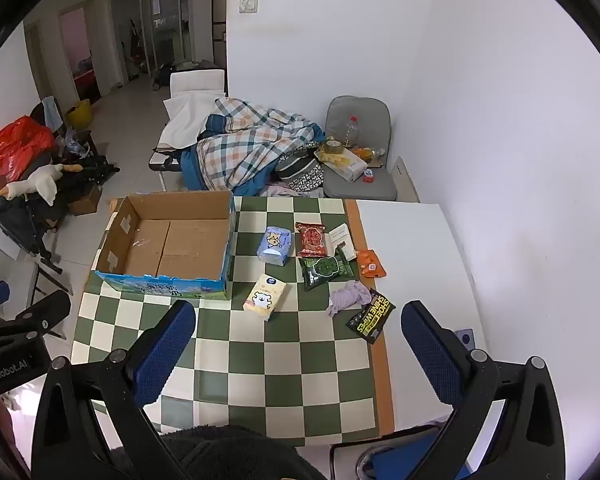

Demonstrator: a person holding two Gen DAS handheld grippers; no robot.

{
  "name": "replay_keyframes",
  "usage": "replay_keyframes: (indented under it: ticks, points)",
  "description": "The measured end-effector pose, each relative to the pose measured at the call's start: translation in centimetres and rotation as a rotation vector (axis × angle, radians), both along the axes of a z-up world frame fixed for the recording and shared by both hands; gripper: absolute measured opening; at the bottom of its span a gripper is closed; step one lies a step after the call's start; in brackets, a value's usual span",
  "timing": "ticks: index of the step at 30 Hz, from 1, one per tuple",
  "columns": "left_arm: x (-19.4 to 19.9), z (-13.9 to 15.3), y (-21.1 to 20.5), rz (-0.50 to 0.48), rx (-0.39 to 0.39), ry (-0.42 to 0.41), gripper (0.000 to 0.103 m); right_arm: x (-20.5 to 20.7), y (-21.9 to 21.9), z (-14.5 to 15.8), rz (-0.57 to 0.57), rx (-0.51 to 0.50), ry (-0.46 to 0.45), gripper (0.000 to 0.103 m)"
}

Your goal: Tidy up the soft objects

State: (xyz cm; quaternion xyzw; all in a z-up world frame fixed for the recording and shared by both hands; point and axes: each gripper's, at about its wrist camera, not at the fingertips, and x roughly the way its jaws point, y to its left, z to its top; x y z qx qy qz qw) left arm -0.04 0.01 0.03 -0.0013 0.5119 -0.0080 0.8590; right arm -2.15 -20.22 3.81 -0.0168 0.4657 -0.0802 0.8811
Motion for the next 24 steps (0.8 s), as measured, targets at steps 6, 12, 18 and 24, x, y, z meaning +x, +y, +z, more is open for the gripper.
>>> replay_keyframes:
  ticks: [6, 12, 18, 24]
  points:
    - [-0.1, 0.3, 0.1, 0.002, 0.011, -0.002, 0.103, 0.1, -0.3, -0.2, -0.006, 0.013, 0.01, 0.103]
    - [-0.7, 0.1, 0.3, 0.004, 0.004, -0.011, 0.103, -0.2, -0.3, 0.5, -0.008, 0.004, -0.005, 0.103]
    - [-0.9, 0.2, 0.5, 0.013, 0.016, -0.033, 0.103, 0.0, 0.6, 0.0, 0.005, 0.001, -0.008, 0.103]
    - [-0.2, 1.0, 0.4, 0.009, 0.019, -0.036, 0.103, 0.0, 0.2, 0.6, 0.009, 0.006, -0.011, 0.103]
